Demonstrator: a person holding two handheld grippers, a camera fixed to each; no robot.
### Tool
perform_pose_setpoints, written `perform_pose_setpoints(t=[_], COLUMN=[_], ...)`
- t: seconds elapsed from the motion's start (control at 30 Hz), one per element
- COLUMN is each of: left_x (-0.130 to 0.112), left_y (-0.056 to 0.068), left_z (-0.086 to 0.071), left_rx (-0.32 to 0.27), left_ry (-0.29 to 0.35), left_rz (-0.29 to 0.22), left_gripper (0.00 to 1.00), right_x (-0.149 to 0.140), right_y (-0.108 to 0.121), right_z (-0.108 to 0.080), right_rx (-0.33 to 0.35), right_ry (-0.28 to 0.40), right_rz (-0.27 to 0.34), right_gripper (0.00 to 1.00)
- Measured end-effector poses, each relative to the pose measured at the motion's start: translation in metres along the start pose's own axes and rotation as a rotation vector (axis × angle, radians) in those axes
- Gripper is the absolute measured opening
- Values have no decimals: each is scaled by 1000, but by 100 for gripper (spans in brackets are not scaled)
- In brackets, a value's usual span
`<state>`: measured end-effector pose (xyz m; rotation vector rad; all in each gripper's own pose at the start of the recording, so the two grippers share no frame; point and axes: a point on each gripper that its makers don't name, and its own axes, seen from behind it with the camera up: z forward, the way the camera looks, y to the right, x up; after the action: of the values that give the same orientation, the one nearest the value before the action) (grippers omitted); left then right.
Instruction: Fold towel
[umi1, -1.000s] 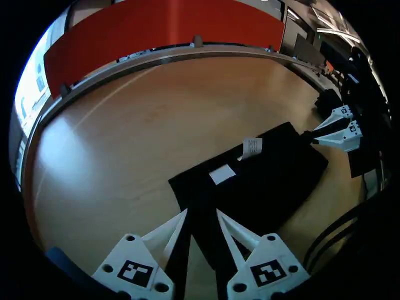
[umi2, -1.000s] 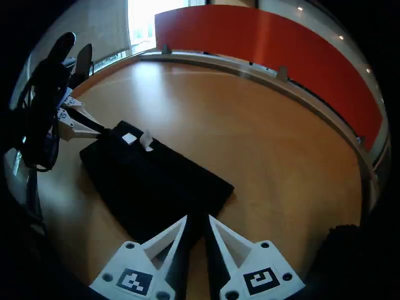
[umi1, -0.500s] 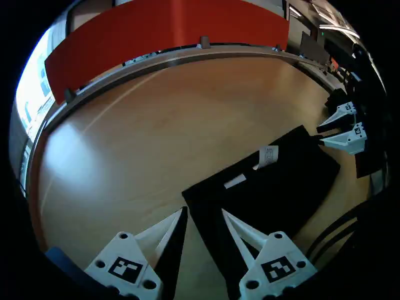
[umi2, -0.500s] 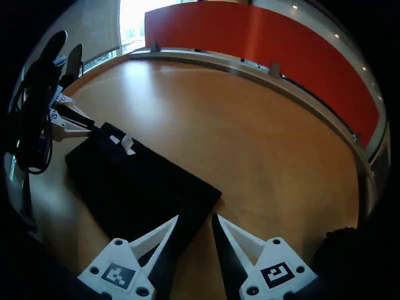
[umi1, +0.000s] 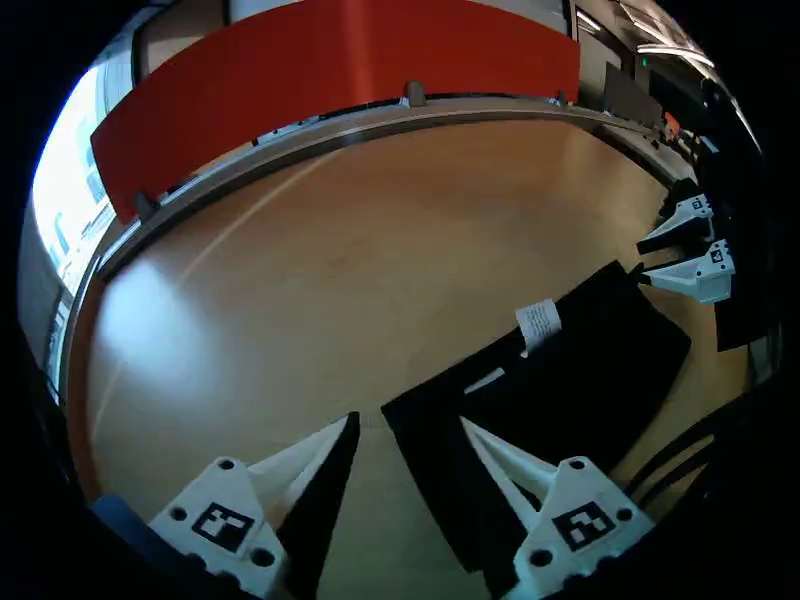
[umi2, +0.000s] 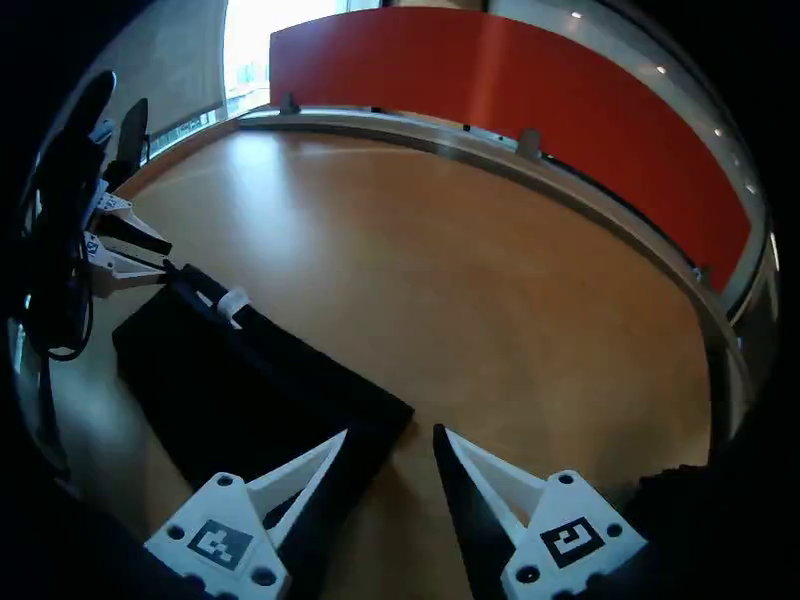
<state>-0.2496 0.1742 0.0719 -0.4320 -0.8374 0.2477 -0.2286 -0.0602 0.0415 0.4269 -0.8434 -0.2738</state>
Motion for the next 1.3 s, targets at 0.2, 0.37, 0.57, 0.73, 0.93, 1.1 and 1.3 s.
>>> perform_pose_setpoints(t=[0.2,0.37,0.57,0.73,0.93,1.1,1.3], left_x=[0,-4,-7,-13,-23,-32,-44], left_y=[-1,-2,-1,1,3,7,9], left_z=[-5,-11,-21,-31,-43,-55,-68], left_rx=[-4,-8,-5,-3,2,-1,3], left_ry=[4,3,8,11,11,14,13], left_rz=[-15,-36,-38,-41,-54,-66,-78], left_gripper=[73,73,73,73,73,73,73], right_x=[2,2,0,-7,-18,-26,-33], right_y=[-2,-2,-5,-10,-17,-24,-30], right_z=[-5,-11,-22,-32,-45,-56,-68], right_rx=[12,7,5,6,4,2,-1], right_ry=[14,26,38,40,39,41,48], right_rz=[16,33,44,46,39,46,55], right_gripper=[78,89,89,89,89,89,89])
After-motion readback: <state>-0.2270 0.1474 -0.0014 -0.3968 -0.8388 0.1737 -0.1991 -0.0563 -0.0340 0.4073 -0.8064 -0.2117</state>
